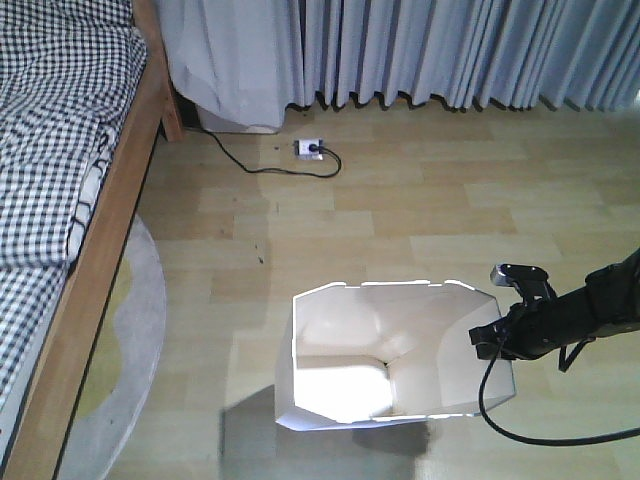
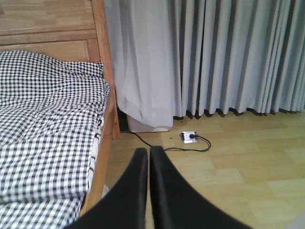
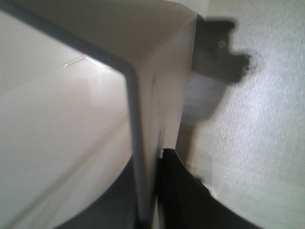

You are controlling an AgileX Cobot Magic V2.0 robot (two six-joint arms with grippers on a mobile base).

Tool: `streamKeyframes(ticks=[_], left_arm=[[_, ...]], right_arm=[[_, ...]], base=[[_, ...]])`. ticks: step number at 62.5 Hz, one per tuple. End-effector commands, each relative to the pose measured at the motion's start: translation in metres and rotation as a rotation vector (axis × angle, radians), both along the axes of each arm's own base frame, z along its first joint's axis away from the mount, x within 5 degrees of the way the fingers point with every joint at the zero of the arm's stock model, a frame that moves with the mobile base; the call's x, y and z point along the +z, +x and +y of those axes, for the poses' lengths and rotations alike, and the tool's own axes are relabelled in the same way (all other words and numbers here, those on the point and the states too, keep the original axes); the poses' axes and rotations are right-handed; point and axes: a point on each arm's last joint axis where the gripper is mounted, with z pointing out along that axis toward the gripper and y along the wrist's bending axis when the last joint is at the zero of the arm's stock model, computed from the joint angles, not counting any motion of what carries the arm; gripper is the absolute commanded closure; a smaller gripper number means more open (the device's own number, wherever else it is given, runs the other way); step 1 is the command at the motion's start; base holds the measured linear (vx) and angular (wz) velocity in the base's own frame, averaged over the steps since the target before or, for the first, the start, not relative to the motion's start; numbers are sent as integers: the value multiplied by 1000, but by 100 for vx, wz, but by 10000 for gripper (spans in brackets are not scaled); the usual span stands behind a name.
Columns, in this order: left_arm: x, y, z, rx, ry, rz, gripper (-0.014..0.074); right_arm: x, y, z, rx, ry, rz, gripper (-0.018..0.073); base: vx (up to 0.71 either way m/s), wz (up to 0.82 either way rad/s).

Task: Move trash bin to bedside with robot
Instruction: 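Carry the bin with the right gripper as the base drives beside the bed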

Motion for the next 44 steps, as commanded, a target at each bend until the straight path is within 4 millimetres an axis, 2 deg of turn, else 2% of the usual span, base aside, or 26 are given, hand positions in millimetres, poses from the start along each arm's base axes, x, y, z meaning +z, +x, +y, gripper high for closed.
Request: streamKeyframes(ticks=[1, 44], left_arm=[[1, 0, 0, -4, -4, -64, 603], [1, 0, 0, -4, -4, -64, 603]], right_arm=[[34, 14, 12, 2, 193, -89, 566], [34, 14, 12, 2, 193, -89, 566]], base=[[40, 5], [36, 2]])
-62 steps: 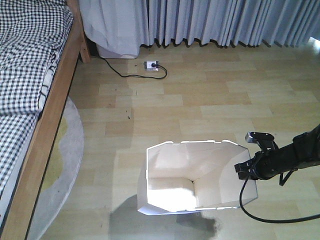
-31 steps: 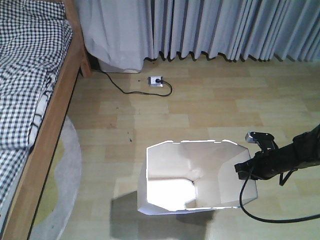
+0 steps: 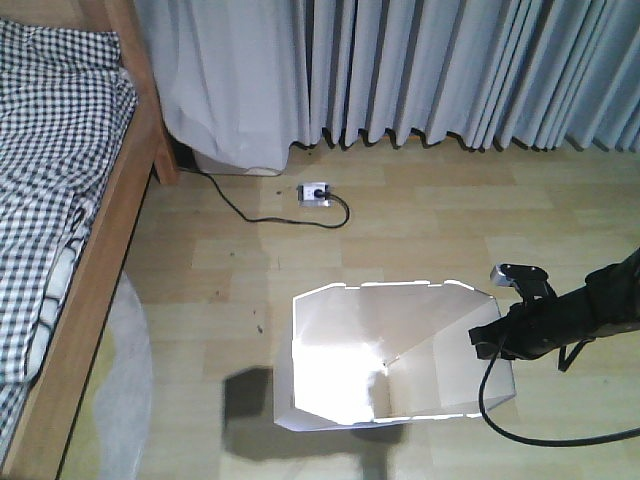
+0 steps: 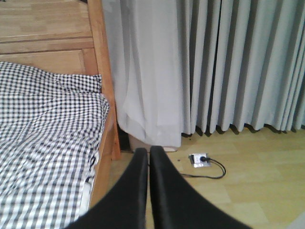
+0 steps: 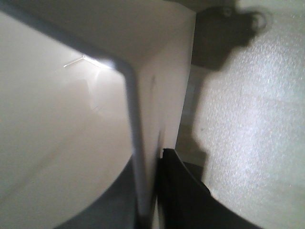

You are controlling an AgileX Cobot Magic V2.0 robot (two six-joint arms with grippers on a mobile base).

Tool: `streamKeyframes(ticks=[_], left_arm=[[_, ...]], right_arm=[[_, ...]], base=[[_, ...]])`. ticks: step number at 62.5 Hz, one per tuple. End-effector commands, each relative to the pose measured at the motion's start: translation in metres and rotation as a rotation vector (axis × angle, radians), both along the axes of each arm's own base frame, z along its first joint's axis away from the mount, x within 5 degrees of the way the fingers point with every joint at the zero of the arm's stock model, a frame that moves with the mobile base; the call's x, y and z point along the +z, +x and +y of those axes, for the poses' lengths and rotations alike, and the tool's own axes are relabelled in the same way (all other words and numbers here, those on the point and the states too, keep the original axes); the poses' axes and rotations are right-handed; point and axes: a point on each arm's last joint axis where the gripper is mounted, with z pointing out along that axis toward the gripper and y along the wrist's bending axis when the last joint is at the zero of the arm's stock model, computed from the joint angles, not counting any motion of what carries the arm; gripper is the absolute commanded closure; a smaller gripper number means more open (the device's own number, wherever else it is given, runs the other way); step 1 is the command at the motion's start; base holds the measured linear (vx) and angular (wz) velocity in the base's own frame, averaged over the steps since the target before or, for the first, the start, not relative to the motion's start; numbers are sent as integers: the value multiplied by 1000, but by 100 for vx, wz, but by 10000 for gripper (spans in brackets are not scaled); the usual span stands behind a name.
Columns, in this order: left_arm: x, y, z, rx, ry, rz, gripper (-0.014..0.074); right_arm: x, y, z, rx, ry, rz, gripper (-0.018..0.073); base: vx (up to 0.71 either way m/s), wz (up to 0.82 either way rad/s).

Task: Move trash bin to bedside with robot
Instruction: 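Carry the bin with the right gripper as the base drives beside the bed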

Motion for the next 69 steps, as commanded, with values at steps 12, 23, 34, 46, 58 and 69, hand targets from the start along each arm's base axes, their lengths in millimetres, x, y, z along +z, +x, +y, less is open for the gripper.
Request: streamKeyframes(ticks=[12, 23, 34, 46, 58, 69], left_arm=[[1, 0, 0, -4, -4, -64, 603], [1, 0, 0, -4, -4, -64, 603], [1, 0, 0, -4, -4, -64, 603], [1, 0, 0, -4, -4, -64, 603], [1, 0, 0, -4, -4, -64, 603], [1, 0, 0, -4, -4, -64, 603]], right_arm=[[34, 14, 12, 2, 193, -89, 566], [34, 14, 12, 2, 193, -89, 566], [34, 14, 12, 2, 193, -89, 566], [34, 14, 12, 2, 193, -89, 566], [34, 14, 12, 2, 193, -89, 566], [34, 14, 12, 2, 193, -89, 566]], base=[[34, -5], [33, -6], [33, -4], [33, -1], [34, 3], [32, 3]])
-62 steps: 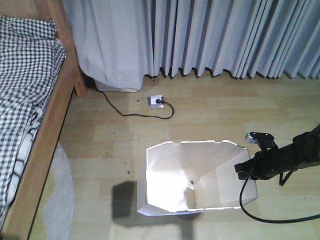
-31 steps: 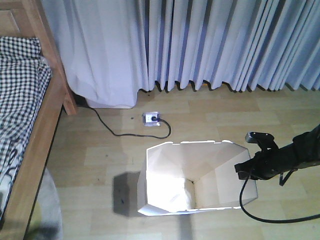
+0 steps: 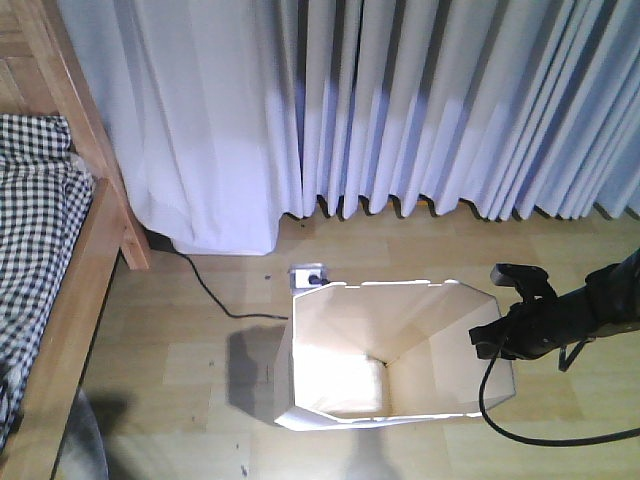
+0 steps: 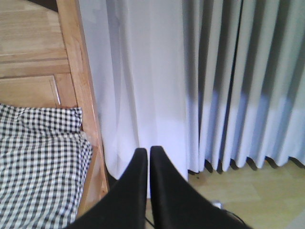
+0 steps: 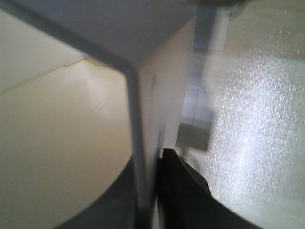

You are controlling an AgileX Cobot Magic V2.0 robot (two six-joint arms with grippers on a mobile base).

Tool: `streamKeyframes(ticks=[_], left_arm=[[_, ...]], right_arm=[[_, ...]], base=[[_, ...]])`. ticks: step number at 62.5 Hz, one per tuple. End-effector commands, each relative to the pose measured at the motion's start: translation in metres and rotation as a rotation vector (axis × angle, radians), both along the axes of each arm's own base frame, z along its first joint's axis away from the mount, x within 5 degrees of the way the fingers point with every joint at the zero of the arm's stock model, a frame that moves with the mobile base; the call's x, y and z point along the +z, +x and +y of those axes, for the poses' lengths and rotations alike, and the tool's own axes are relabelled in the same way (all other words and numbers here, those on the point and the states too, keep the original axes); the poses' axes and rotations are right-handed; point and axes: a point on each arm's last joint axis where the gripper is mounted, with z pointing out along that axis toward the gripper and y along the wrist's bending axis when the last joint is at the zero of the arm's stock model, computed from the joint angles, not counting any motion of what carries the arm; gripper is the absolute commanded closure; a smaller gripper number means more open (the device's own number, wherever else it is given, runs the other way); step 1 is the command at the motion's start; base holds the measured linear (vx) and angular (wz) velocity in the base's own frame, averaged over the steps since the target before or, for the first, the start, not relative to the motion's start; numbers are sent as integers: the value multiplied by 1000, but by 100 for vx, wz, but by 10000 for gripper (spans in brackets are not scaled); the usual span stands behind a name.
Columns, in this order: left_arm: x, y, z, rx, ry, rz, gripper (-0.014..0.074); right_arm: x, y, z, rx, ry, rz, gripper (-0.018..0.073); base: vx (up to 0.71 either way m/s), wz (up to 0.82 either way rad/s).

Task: Move trash bin to bedside with robot
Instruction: 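Carry the bin with the right gripper as the base drives beside the bed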

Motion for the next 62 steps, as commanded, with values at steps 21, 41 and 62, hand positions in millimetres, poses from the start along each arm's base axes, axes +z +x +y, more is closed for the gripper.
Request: streamKeyframes(ticks=[21, 41, 62], left_arm=[[1, 0, 0, -4, -4, -64, 603], [1, 0, 0, -4, -4, -64, 603], [1, 0, 0, -4, -4, -64, 603]], right_arm=[[34, 14, 12, 2, 193, -89, 566], [34, 14, 12, 2, 193, -89, 566], [34, 14, 12, 2, 193, -89, 566]], base=[[25, 4], [13, 2], [1, 1]])
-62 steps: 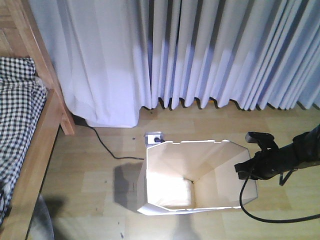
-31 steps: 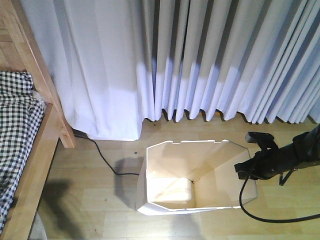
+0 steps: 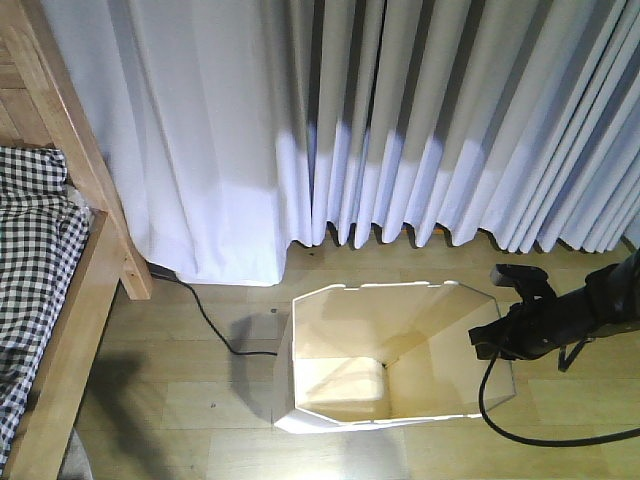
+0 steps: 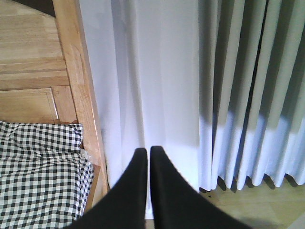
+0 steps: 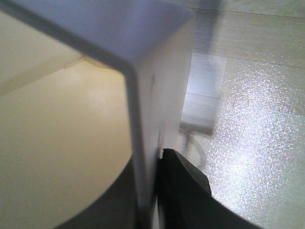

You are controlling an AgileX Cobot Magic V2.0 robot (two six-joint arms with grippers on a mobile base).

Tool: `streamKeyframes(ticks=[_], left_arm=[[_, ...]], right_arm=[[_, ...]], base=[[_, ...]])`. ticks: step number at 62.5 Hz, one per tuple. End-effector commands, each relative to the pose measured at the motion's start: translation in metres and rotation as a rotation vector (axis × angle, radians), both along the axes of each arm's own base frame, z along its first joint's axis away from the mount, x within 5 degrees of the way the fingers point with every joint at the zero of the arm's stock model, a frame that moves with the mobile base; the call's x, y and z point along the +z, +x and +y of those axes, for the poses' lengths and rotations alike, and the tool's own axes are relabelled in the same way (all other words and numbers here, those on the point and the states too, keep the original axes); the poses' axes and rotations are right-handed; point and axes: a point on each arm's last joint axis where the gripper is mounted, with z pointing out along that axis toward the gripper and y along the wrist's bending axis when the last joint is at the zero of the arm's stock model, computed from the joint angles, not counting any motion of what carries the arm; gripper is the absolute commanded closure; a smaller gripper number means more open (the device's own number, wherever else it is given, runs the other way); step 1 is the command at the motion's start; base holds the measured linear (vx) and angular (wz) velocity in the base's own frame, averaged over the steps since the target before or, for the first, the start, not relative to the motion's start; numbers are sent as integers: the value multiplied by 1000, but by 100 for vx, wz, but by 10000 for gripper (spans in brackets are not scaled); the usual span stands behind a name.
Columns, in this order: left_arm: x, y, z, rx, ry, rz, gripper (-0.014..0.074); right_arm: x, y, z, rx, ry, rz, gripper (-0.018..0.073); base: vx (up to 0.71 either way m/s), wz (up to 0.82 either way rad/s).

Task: Move trash bin to bedside with robot
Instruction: 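Carry the bin with the right gripper as the base drives beside the bed, then lower the bin onto the floor near the bed with the right gripper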

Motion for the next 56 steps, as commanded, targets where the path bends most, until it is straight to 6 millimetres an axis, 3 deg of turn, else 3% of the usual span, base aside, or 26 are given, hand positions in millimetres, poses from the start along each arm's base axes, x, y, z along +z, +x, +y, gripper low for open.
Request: streamKeyframes(ticks=[1, 43, 56], left_arm=[[1, 0, 0, -4, -4, -64, 603], [1, 0, 0, -4, -4, -64, 603], [1, 0, 0, -4, -4, -64, 603]], right_arm=[[34, 14, 12, 2, 192, -89, 566], [34, 14, 12, 1, 191, -90, 566], [26, 40, -1, -24, 101, -69, 566]], base=[[0, 0], [0, 0], [0, 0]])
